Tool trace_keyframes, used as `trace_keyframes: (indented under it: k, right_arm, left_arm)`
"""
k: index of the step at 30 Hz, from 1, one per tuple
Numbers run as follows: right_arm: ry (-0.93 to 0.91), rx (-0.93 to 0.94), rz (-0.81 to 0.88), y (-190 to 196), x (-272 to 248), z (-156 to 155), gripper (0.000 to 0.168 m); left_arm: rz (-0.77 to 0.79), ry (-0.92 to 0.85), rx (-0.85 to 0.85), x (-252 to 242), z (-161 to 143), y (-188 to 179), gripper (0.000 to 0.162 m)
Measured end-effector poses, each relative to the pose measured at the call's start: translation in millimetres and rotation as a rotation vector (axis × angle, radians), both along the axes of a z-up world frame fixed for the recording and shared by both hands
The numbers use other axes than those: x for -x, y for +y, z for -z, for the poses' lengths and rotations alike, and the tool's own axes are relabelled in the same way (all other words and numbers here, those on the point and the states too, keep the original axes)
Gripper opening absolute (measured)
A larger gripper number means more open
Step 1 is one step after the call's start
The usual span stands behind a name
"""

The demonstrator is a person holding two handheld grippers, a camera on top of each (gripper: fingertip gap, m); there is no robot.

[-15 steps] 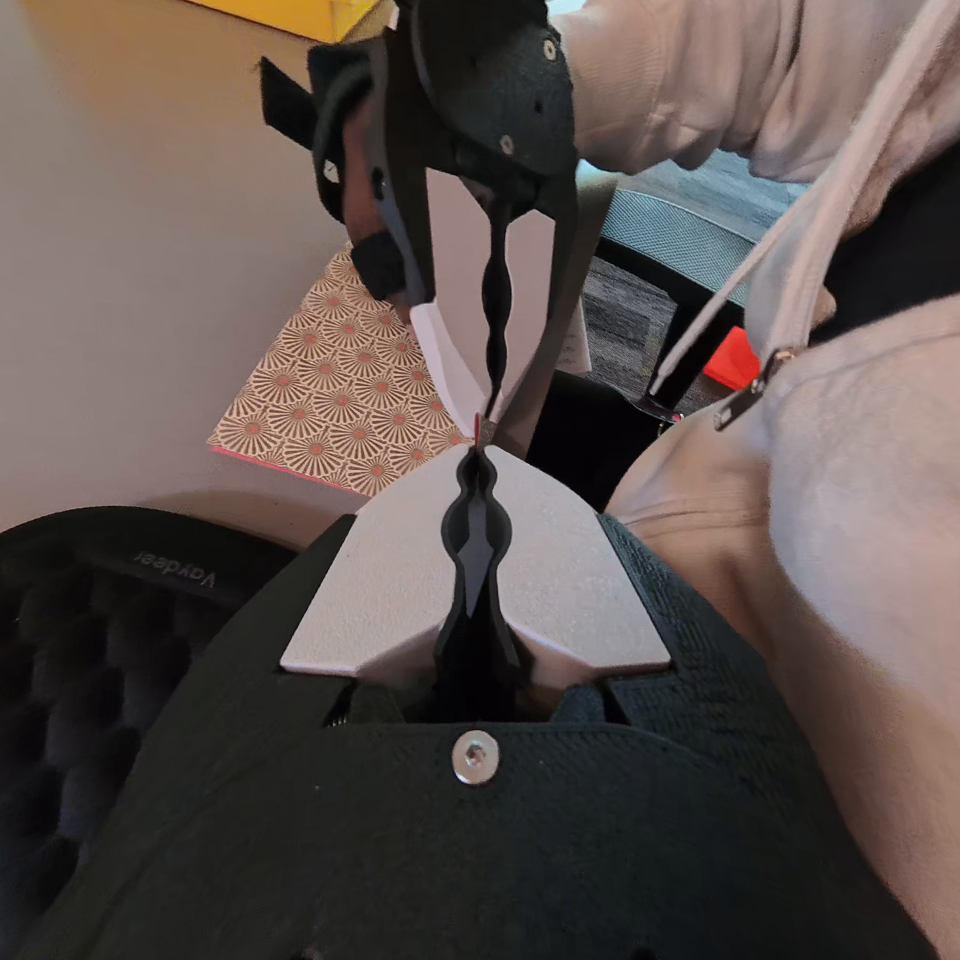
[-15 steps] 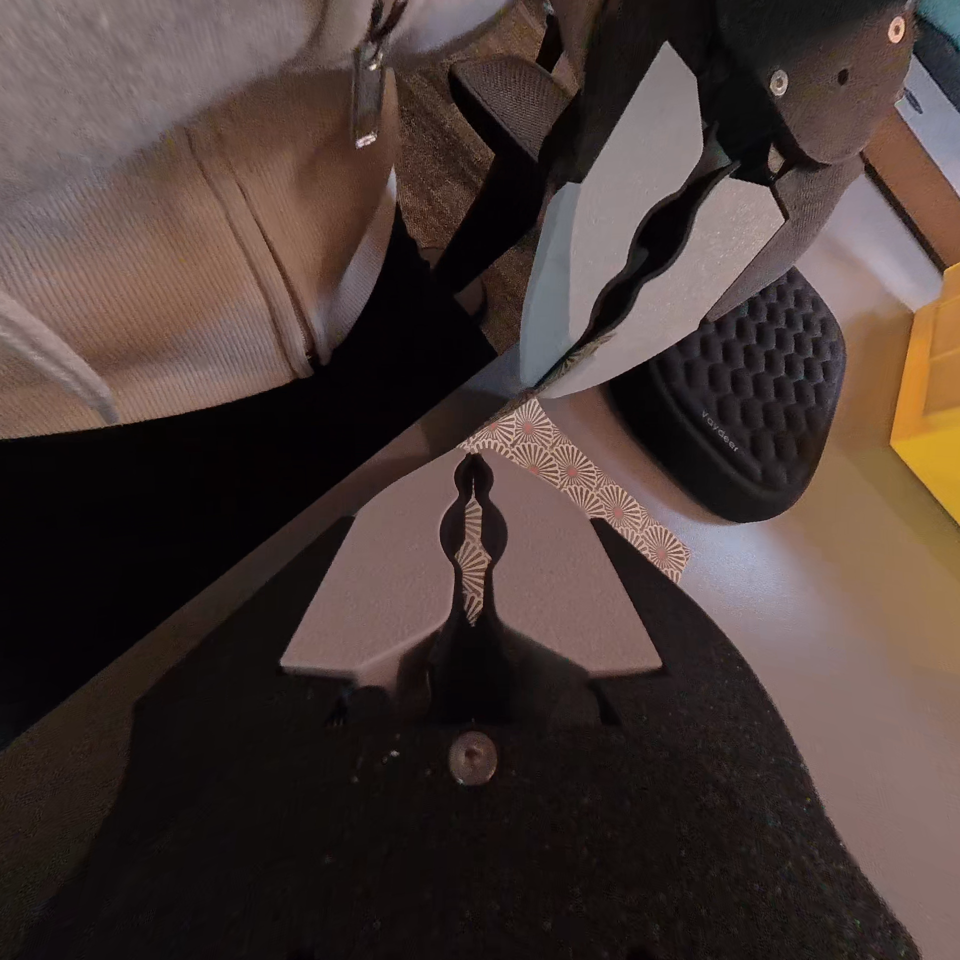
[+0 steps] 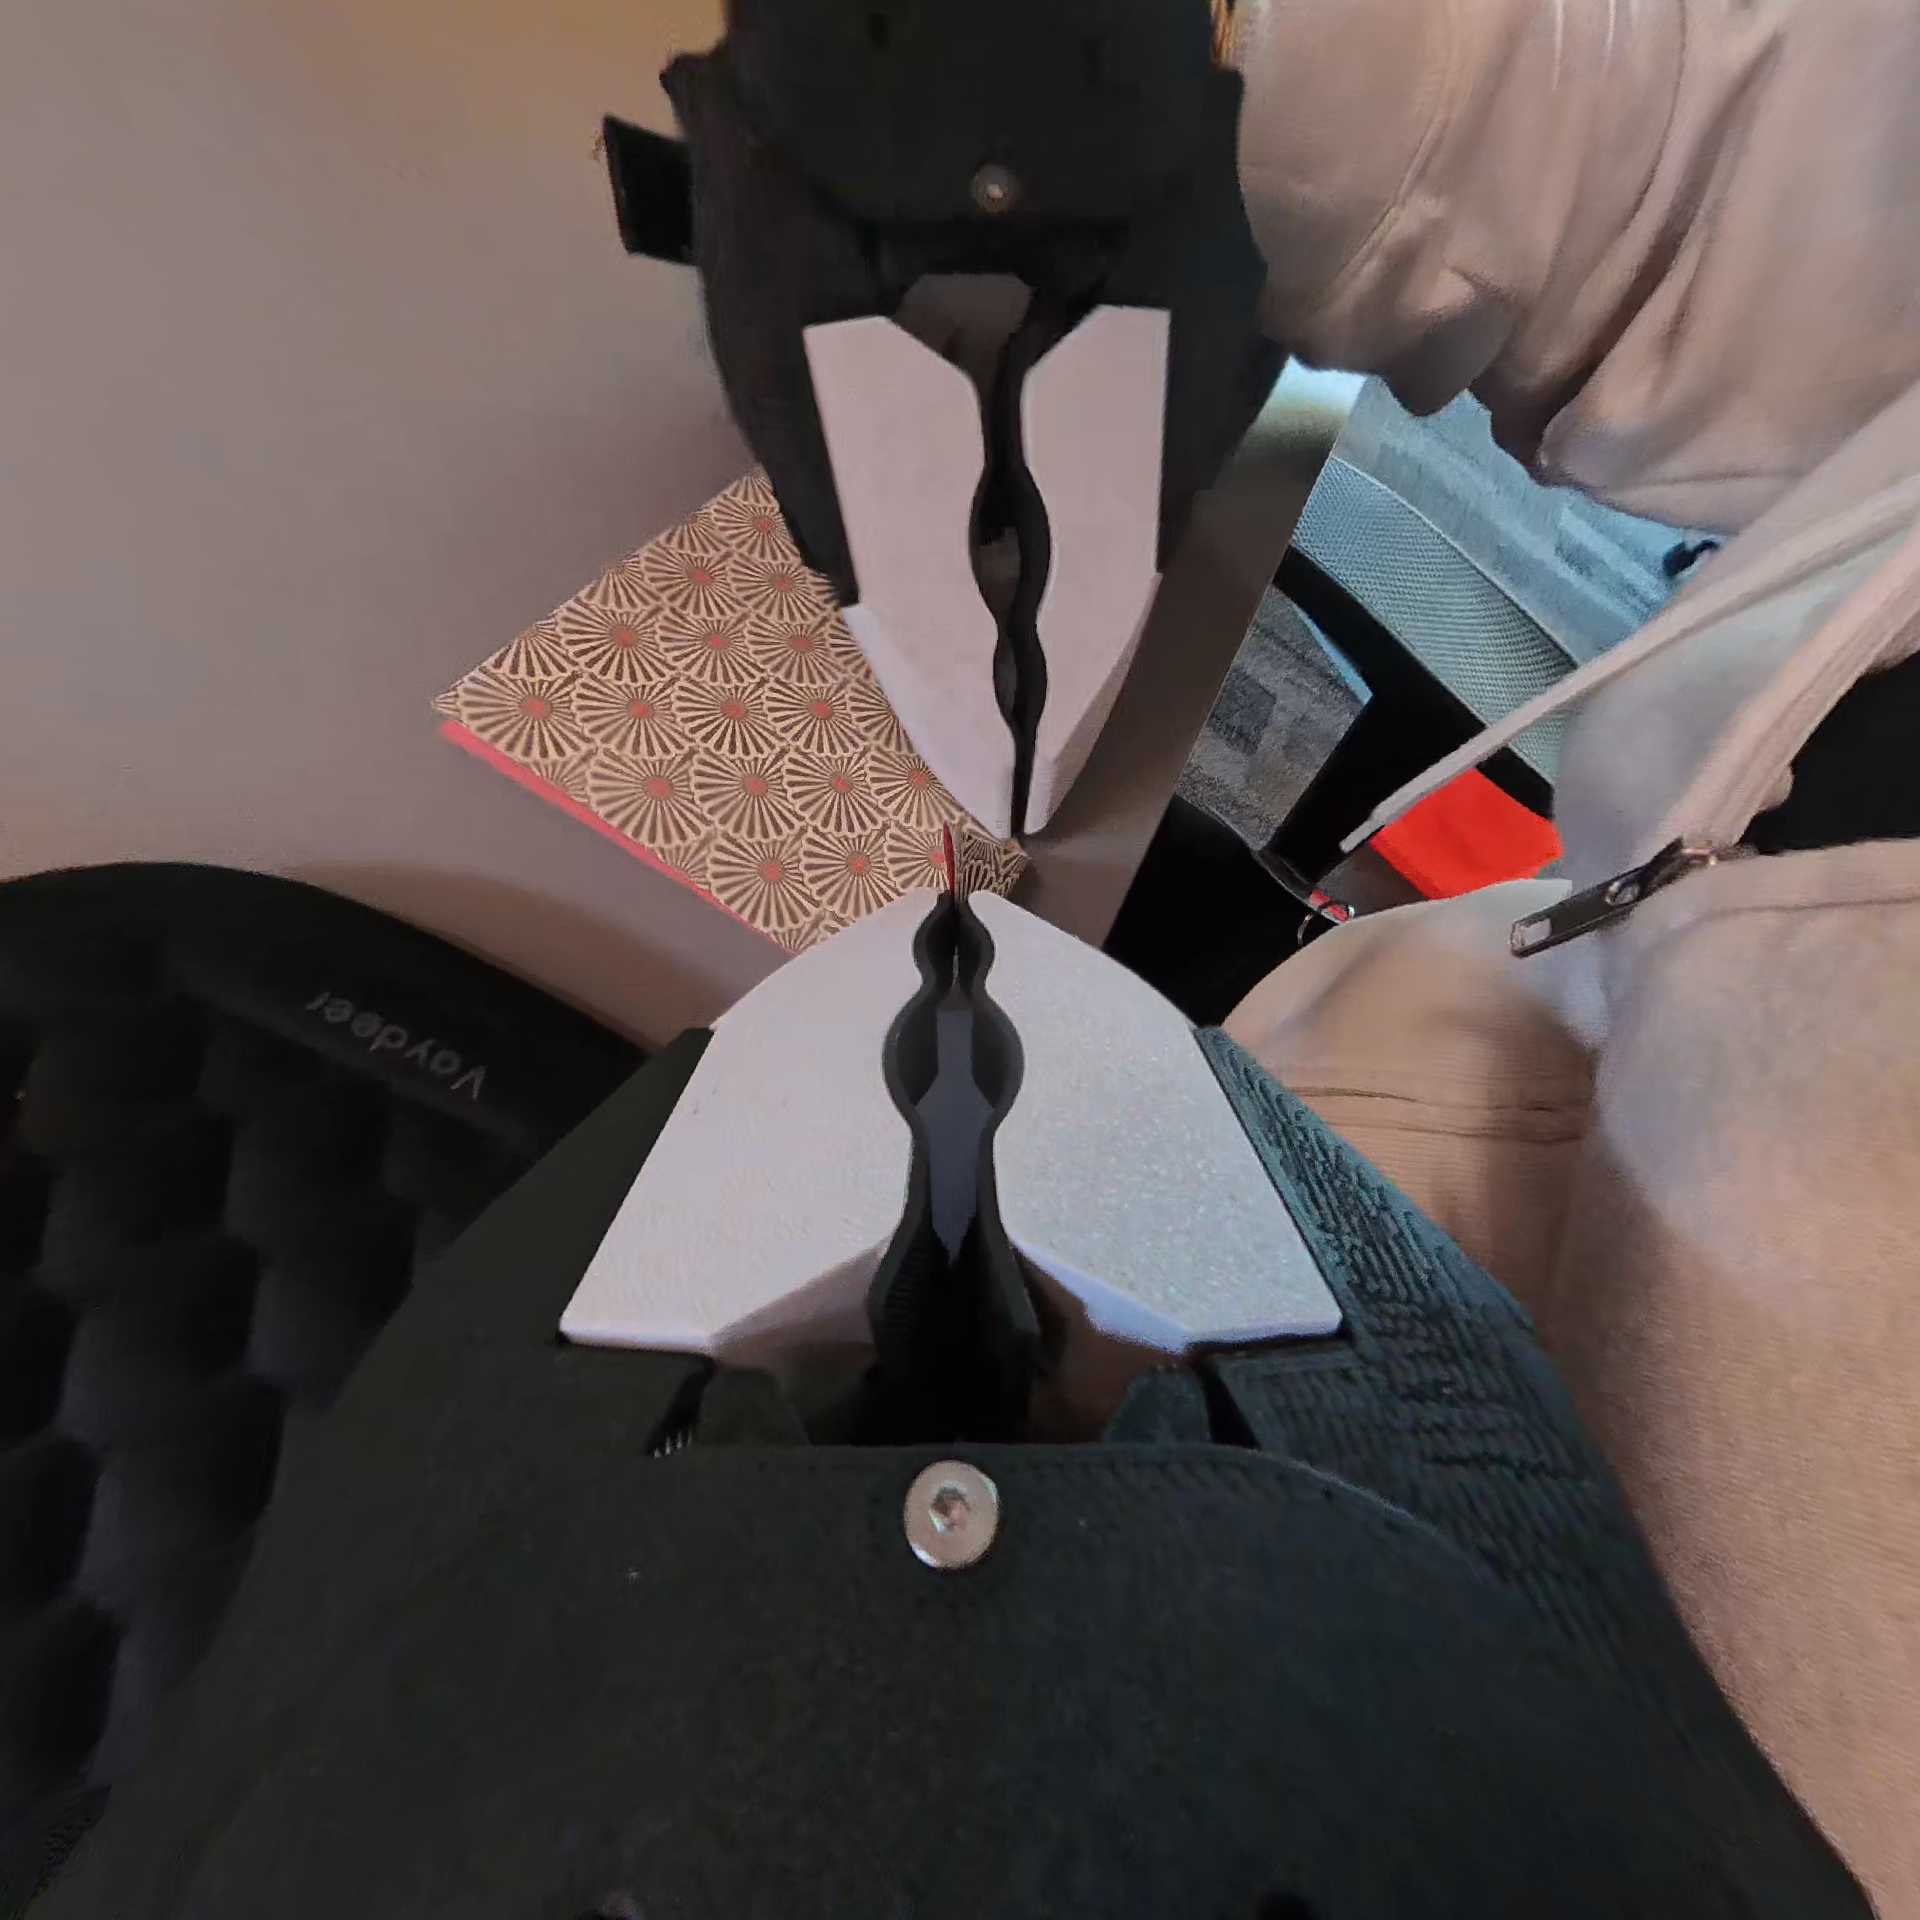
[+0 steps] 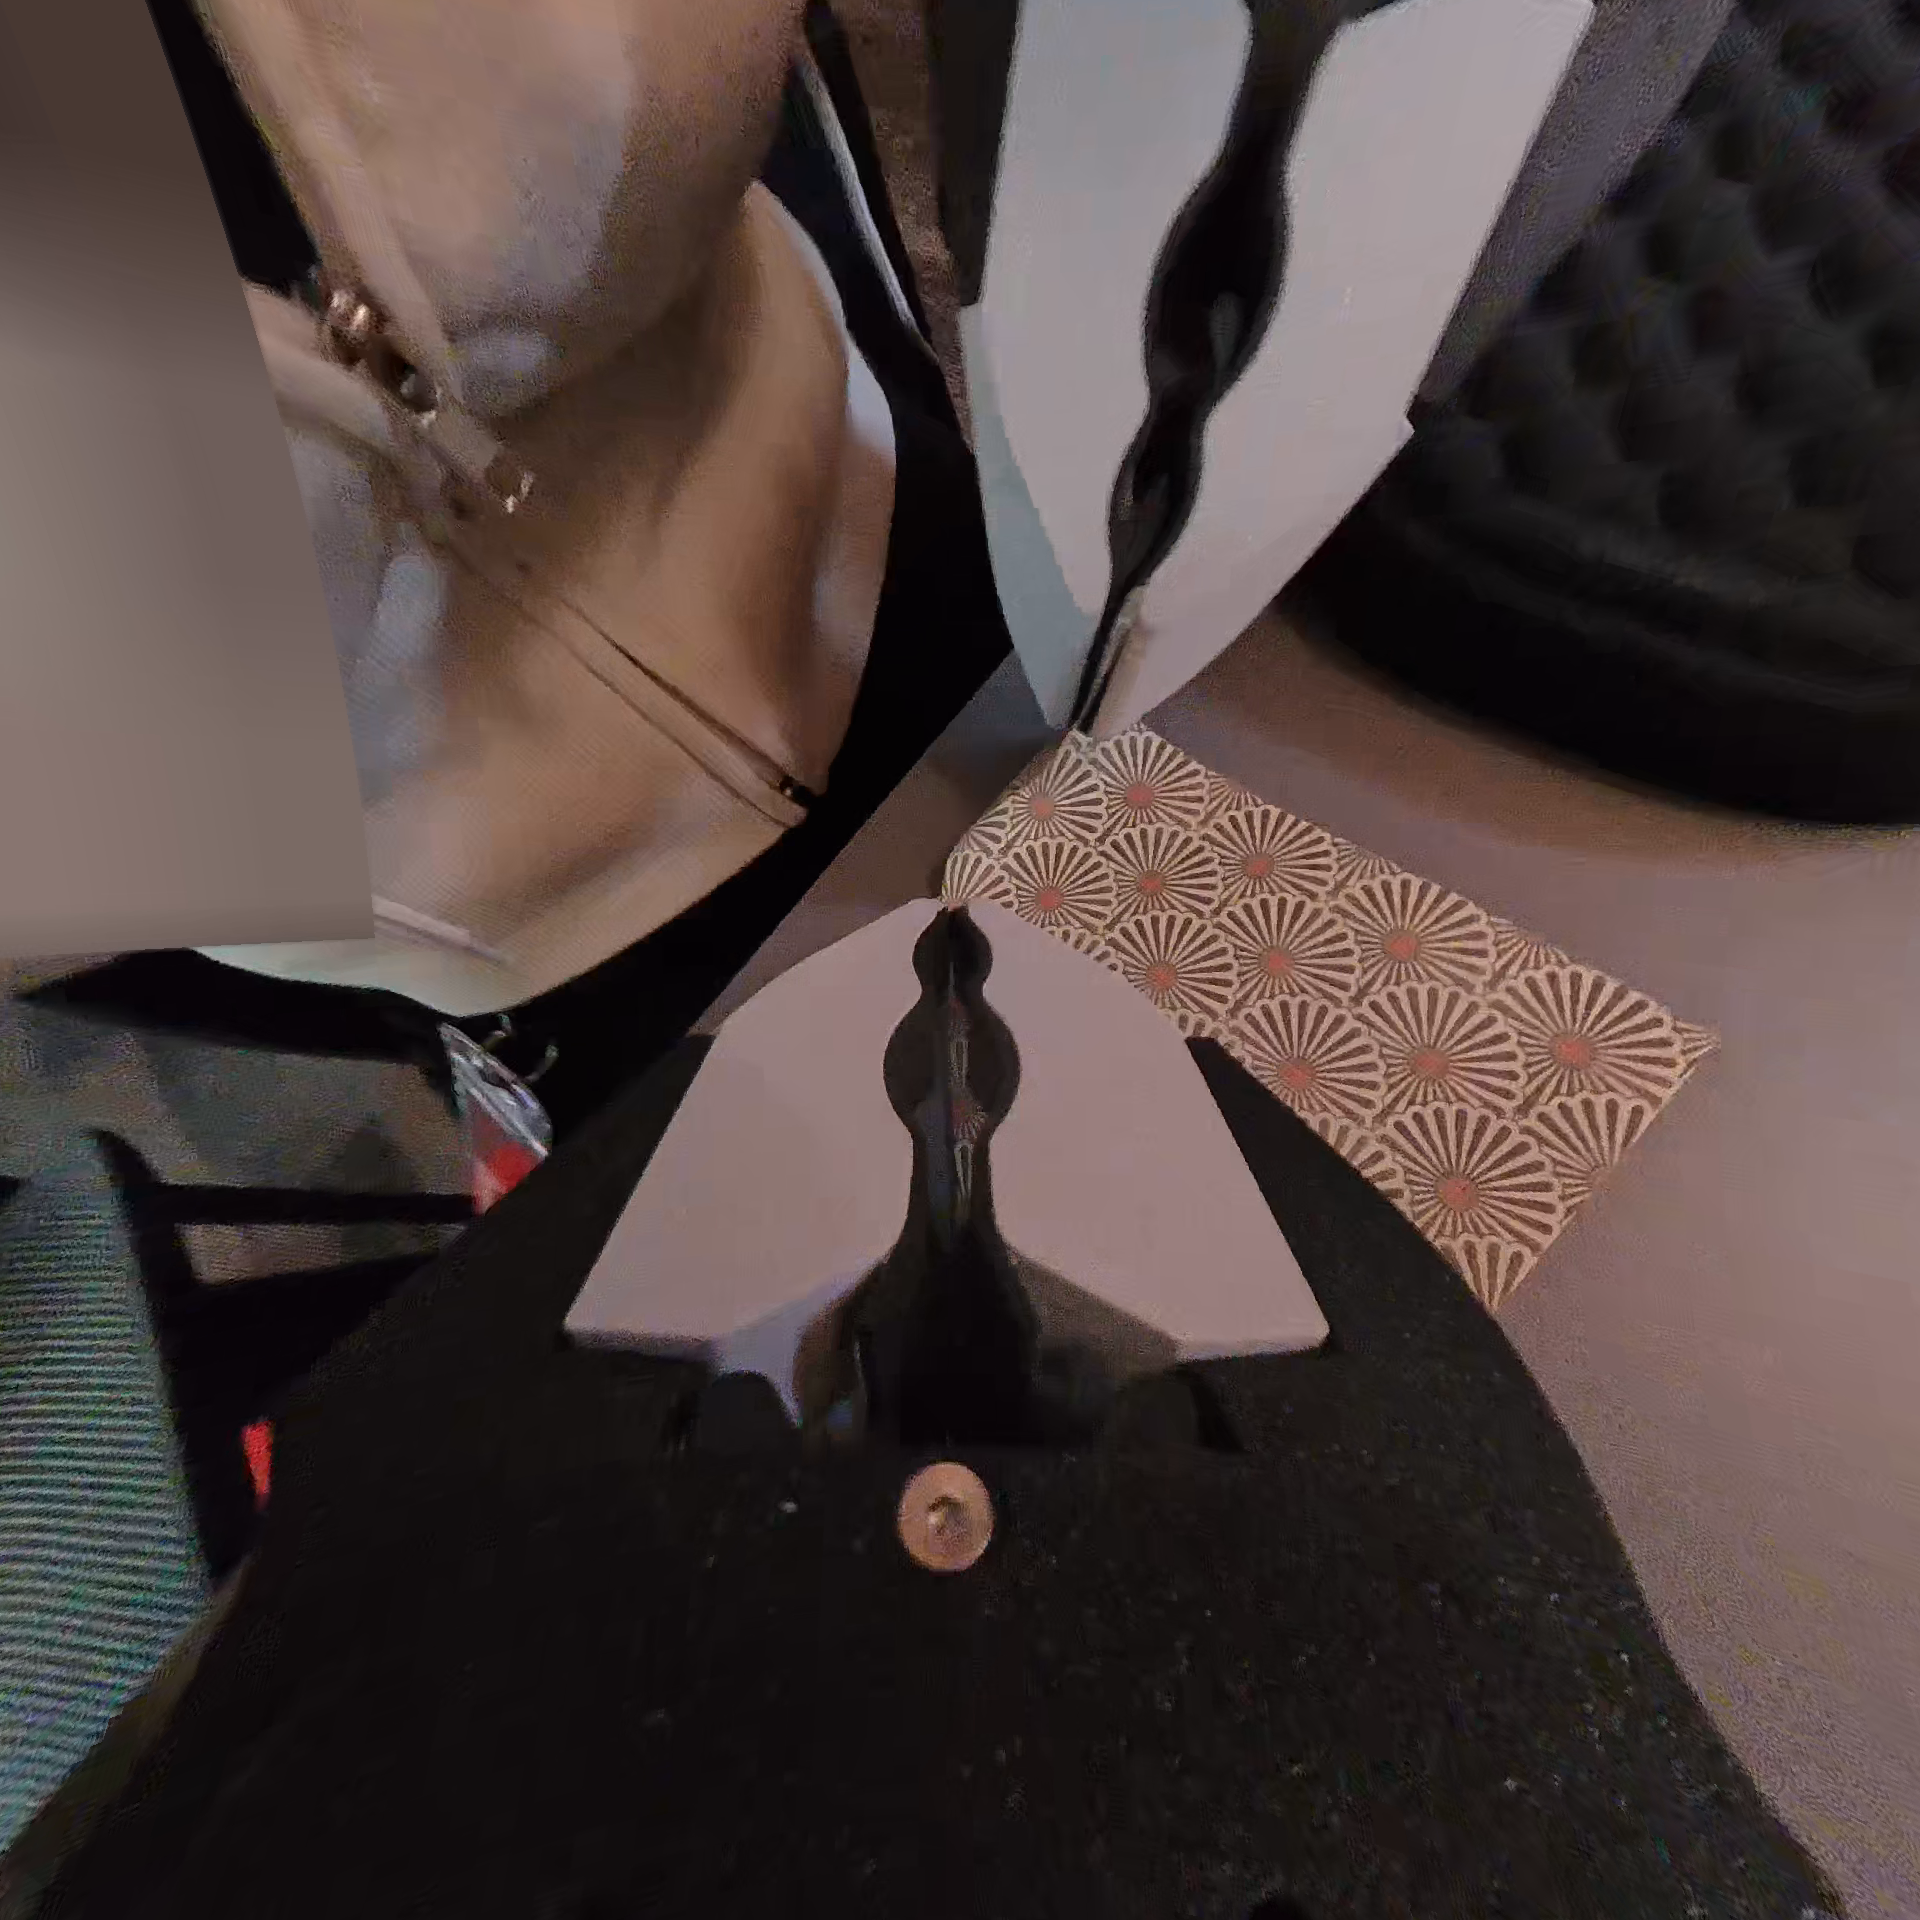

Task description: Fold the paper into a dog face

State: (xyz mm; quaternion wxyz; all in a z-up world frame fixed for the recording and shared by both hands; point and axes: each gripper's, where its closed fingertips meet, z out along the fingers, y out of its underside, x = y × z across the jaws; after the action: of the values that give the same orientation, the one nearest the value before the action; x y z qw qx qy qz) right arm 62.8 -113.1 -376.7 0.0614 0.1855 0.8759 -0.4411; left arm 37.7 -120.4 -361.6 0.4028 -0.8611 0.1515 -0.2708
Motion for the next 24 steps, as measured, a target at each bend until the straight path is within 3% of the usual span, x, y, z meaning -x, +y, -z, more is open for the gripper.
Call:
trace_keyframes:
  k: [4,6,14,20,24]
  right_arm:
    - [-0.348,0.147,0.131,4.7,13.8,-4.6,0.000]
    - [-0.423,0.152,0.122,4.1,12.9,-3.6,0.000]
    - [-0.409,0.155,0.118,3.9,13.0,-4.1,0.000]
    - [-0.394,0.310,0.086,4.8,10.5,-22.9,0.000]
    - [-0.438,0.242,0.076,1.9,7.4,-13.3,0.000]
  left_arm:
    - [-0.054,-0.060,0.018,5.3,-1.5,0.9,0.000]
    - [-0.104,-0.063,0.025,10.8,-1.0,2.5,0.000]
    - [-0.223,0.006,0.170,18.6,13.2,5.3,0.000]
    - [-0.251,0.010,0.229,22.5,17.3,7.0,0.000]
    - [-0.272,0.012,0.255,23.5,18.9,7.6,0.000]
